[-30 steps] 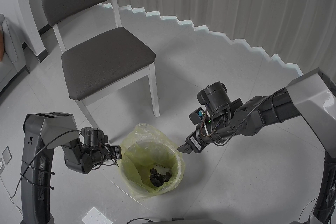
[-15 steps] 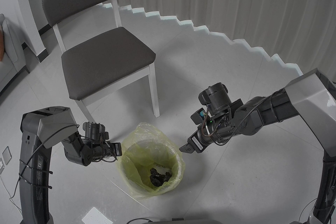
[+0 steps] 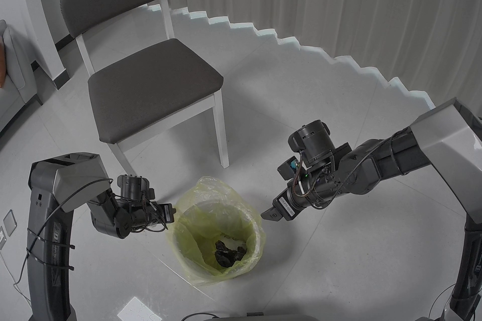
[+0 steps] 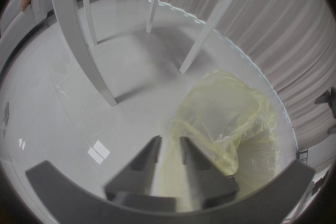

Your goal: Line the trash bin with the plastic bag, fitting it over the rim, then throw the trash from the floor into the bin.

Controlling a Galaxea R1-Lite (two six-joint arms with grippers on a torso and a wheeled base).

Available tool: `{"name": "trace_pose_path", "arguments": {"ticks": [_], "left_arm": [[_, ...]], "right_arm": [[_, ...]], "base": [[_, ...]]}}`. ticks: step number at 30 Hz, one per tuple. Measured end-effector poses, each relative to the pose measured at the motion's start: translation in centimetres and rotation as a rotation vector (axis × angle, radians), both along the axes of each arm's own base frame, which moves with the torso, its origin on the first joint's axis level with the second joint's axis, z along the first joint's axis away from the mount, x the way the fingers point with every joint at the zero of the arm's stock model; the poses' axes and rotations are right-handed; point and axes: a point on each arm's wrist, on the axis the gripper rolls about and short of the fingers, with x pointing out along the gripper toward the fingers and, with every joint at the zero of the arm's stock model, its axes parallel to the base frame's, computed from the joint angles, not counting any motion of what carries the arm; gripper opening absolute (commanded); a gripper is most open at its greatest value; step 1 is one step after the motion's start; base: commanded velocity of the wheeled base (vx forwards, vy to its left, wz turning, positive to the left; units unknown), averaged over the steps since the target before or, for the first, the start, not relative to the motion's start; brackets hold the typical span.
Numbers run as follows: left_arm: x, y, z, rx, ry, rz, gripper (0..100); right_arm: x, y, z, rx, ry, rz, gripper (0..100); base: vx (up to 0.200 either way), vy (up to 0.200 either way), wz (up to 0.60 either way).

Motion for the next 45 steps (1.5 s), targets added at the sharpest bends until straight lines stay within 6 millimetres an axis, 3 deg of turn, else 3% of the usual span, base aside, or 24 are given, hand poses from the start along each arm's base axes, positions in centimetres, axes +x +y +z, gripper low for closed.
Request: {"name": "trace_pose_path", "arguments": {"ticks": [9,21,33,40,45], "left_arm": [[-1.0,0.8,0.5,0.010,-0.044,0.007,100],[-5.4,2.9,4.0,0.000,-0.121,0.049,100],[-9.5,3.4,6.0,-0.007,-0.252,0.063,100],[-10.5,3.5,6.2,-0.013,-0.289,0.066,100],[-10.7,3.5,5.9,-0.016,-0.285,0.067,100]], "right_arm": [[-0.1,-0.1,-0.3,-0.003,0.005,-0.002,100],[1.2,0.4,-0.8,0.022,-0.027,-0.005,100],[4.9,2.4,-4.4,0.061,-0.054,-0.019,100],[7.2,3.9,-6.8,0.160,-0.121,0.001,100],[7.5,4.3,-9.5,0.168,-0.080,-0.013,100]], "base": [[0.000,0.000,0.00],[0.000,0.000,0.00],[0.000,0.000,0.00],[0.000,0.000,0.00],[0.000,0.000,0.00]]}}
